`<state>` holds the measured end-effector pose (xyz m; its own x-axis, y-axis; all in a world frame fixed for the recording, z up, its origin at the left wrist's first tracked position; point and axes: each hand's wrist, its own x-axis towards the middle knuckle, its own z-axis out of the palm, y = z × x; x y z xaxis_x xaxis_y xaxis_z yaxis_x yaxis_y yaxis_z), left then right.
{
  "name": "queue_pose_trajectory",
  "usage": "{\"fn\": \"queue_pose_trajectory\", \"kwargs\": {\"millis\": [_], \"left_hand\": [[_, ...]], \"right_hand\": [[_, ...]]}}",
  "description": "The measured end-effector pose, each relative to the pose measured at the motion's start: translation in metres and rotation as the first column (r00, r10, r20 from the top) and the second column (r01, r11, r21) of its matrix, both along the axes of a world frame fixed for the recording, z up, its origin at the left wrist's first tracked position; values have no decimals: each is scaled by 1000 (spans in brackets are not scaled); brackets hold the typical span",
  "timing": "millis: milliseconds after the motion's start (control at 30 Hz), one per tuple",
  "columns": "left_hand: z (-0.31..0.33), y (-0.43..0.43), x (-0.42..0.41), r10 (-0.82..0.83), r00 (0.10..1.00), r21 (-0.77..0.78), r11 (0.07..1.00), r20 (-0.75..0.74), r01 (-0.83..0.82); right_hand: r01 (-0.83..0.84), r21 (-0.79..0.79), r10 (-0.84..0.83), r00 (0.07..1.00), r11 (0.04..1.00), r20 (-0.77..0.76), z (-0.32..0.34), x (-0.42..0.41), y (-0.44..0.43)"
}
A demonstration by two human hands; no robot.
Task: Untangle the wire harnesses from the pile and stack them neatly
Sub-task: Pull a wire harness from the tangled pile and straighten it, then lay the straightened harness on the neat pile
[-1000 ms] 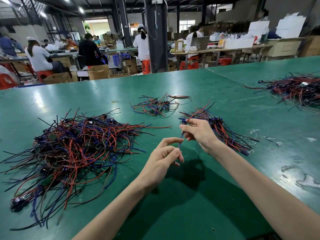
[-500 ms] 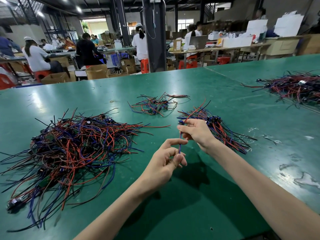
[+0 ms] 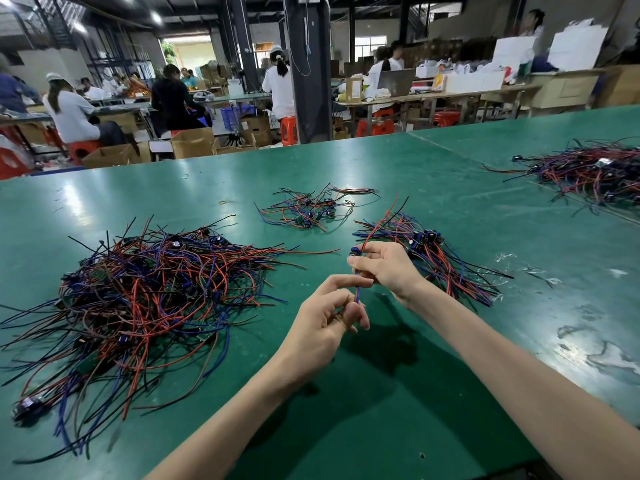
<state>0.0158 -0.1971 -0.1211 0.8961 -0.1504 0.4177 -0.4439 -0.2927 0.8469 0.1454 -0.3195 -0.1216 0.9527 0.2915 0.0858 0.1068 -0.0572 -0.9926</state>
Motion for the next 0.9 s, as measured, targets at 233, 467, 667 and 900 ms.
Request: {"fn": "queue_pose_trajectory", "kwargs": {"millis": [233,467,667,900], "left_hand": [[-3,2,4,56,998,18,998,-10,-56],[5,1,-2,20,999,-9,1000,-44,-21],[6,-1,-5,-65,989,-39,997,-133,61],[8,4,-1,-125,938,-142,986,-323,82]], "right_hand": [[-15,-19,14,1000,1000,-22,-6,0,2],[-1,-28,1,1000,1000,-9,-4,0,1],[13,14,-13,1000,1000,15,1,0,-3],[28,62,-30,999,998,27,5,0,-4]]}}
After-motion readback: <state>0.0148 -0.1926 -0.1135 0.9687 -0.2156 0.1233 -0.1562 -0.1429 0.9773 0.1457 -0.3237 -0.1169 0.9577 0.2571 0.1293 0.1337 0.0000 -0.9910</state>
